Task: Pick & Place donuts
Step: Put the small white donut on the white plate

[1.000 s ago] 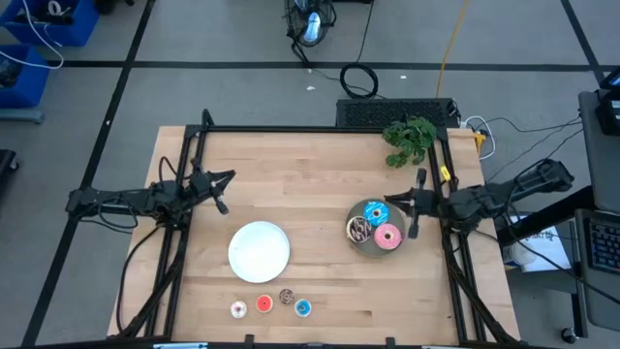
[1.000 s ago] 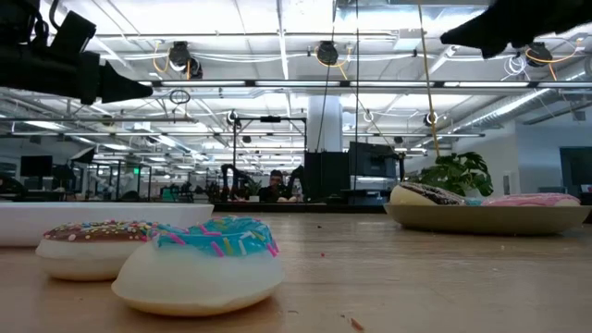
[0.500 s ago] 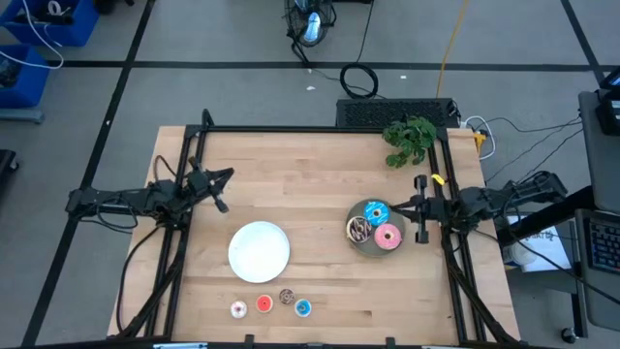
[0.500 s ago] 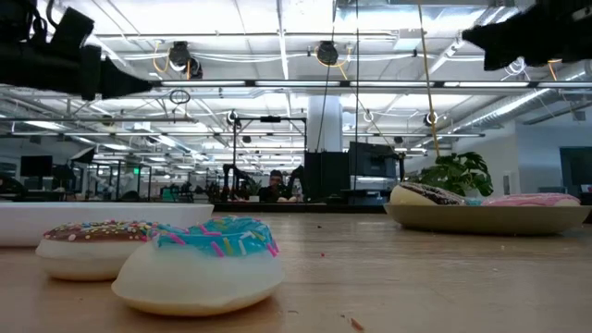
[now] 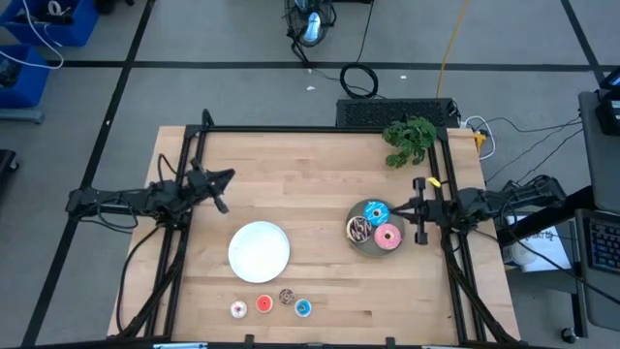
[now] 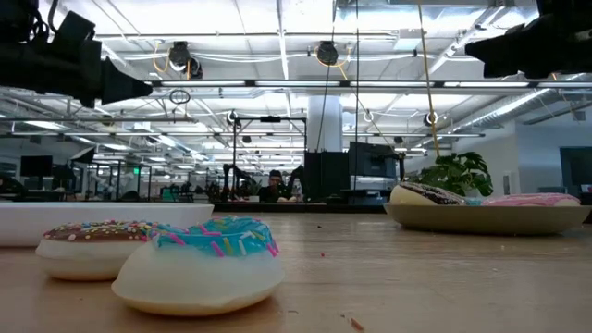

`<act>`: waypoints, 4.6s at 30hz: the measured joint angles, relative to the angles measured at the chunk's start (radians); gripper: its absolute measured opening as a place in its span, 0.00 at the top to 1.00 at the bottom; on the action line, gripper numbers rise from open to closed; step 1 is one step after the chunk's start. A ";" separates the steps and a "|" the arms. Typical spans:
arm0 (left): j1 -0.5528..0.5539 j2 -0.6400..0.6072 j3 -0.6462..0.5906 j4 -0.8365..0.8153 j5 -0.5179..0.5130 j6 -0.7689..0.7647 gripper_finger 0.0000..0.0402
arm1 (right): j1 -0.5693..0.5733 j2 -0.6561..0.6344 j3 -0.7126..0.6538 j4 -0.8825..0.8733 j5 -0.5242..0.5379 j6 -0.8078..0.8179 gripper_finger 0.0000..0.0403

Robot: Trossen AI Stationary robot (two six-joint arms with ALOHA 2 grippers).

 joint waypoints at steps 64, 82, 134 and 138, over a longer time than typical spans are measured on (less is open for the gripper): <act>-0.874 1.330 1.191 -1.196 0.164 -1.275 0.92 | 0.002 -0.195 -0.133 0.220 -0.146 0.076 1.00; -0.868 1.611 1.189 -0.958 0.429 -1.265 0.38 | 0.002 -0.191 -0.141 0.164 -0.180 0.115 1.00; -0.854 1.801 1.189 -0.953 0.571 -1.208 0.37 | 0.002 -0.191 -0.143 0.159 -0.177 0.072 1.00; -0.841 1.801 1.189 -0.958 0.575 -1.205 0.48 | 0.002 -0.191 -0.143 0.159 -0.176 0.072 1.00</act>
